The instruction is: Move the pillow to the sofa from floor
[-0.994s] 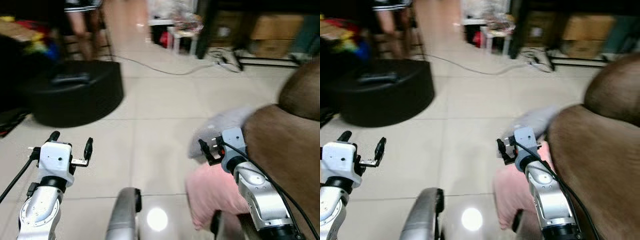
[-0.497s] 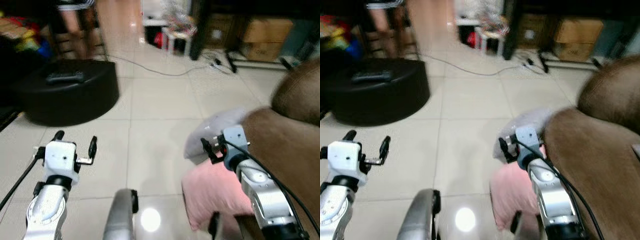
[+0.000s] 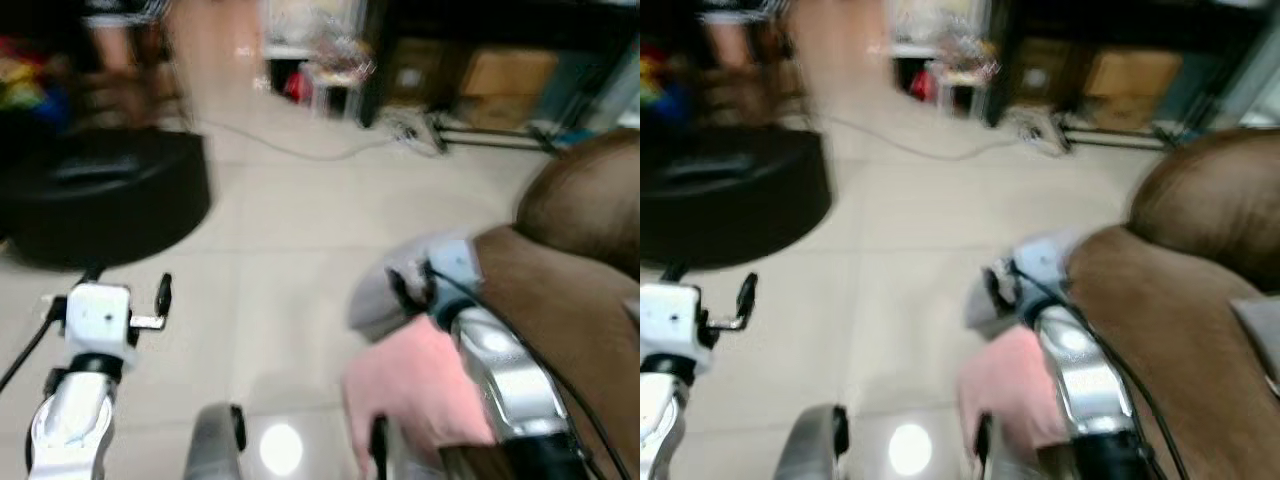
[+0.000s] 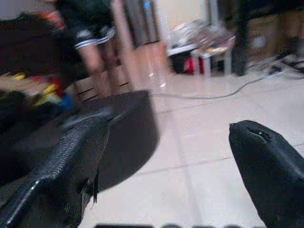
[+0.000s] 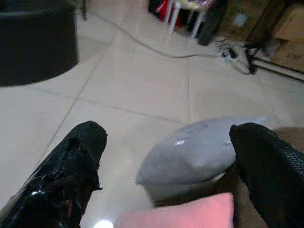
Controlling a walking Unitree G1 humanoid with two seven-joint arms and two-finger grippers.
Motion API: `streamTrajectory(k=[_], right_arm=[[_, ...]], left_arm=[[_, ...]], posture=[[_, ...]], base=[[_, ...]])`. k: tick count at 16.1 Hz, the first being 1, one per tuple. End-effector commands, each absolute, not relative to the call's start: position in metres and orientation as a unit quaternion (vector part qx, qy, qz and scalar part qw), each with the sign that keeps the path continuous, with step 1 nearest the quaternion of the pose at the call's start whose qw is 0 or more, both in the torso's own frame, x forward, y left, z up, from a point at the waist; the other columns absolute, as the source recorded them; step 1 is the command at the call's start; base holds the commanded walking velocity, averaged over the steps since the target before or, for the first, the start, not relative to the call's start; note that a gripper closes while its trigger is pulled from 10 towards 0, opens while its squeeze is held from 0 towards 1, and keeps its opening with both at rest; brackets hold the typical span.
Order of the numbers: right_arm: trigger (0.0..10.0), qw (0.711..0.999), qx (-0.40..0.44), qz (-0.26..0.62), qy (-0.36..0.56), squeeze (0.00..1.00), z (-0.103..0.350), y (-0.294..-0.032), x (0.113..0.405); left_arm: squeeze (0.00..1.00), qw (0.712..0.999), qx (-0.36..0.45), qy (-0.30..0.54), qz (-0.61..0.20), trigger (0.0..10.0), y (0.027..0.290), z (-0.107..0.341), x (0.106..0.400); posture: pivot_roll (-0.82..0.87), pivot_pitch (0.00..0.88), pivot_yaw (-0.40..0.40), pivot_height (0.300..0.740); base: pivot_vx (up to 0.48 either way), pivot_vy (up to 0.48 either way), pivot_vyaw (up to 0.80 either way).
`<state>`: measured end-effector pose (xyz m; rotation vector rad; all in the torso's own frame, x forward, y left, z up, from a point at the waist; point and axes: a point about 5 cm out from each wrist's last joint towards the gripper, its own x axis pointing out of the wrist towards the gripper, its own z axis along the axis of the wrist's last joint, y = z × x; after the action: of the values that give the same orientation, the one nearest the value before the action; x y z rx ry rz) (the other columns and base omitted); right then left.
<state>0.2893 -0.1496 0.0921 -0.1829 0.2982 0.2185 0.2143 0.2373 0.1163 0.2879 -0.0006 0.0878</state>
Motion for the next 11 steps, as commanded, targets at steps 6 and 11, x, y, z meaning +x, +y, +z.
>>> streamTrajectory(k=[6, 11], right_arm=[[10.0, 0.976, -0.1, 0.081, 0.175, 0.0, 0.084, -0.163, 0.287], [10.0, 0.97, -0.098, 0.099, 0.197, 0.57, 0.073, -0.166, 0.291]], left_arm=[[1.0, 0.99, 0.14, 0.003, 0.028, 10.0, 0.231, 0.111, 0.214], [0.73, 0.986, 0.141, 0.046, -0.079, 10.0, 0.214, 0.097, 0.214]], posture=[[-0.01, 0.0, -0.075, 0.552], [0.0, 0.0, -0.078, 0.552]], base=[[0.241, 0.0, 0.0], [0.0, 0.0, 0.0]])
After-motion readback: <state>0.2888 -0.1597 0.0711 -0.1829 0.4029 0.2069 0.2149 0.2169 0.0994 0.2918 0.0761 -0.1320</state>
